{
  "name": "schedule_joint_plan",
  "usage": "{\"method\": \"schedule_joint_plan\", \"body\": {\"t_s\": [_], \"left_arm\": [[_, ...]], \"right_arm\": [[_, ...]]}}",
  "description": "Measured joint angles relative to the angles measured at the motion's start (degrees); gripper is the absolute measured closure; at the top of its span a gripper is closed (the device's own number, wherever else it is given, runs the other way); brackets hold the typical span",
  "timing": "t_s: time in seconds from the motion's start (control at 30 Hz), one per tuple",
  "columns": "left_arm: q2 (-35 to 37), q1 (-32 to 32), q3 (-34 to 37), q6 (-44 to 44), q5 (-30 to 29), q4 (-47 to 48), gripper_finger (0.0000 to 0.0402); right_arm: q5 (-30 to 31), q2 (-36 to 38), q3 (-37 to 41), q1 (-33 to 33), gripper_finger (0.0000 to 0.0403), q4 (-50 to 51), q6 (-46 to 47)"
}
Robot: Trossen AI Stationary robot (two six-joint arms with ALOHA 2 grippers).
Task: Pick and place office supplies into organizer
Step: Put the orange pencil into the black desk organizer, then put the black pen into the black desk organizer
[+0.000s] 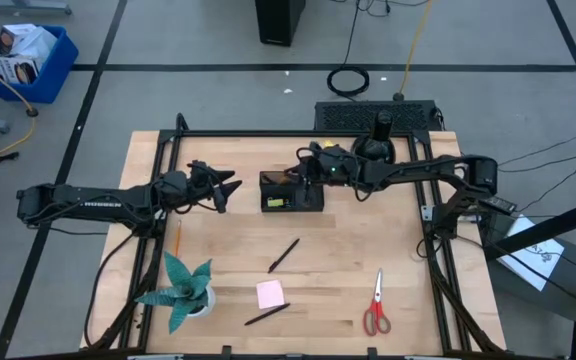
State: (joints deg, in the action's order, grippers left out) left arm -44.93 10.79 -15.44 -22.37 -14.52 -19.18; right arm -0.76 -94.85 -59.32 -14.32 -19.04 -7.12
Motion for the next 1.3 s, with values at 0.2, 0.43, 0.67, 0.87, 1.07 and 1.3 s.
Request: {"method": "schedule_joint_plan", "body": {"t_s": [0.2,0.43,0.67,0.87,1.07,1.3], "left_arm": [[-0.02,-0.03,0.00,0.19,0.05,0.02,0.0183],[-0.07,-0.03,0.00,0.17,0.09,0.13,0.0183],[-0.07,0.02,0.00,0.14,0.70,0.20,0.0183],[-0.07,-0.05,-0.02,0.47,2.39,0.11,0.0183],[-0.07,-0.22,-0.02,0.67,2.78,-0.45,0.0183],[-0.07,-0.33,-0.02,0.11,3.08,-0.39,0.0183]], "right_arm": [[-0.69,0.63,0.01,0.15,0.0328,-3.39,-3.43],[-0.96,1.08,0.01,0.27,0.0254,-3.30,-6.00],[-6.14,5.11,0.06,3.30,0.0238,0.30,-13.76],[-26.50,6.99,4.02,6.56,0.0255,-0.45,-10.75],[-29.24,7.15,12.45,10.26,0.0269,-6.98,-3.87],[-14.65,7.08,24.04,22.11,0.0275,-25.16,0.44]]}}
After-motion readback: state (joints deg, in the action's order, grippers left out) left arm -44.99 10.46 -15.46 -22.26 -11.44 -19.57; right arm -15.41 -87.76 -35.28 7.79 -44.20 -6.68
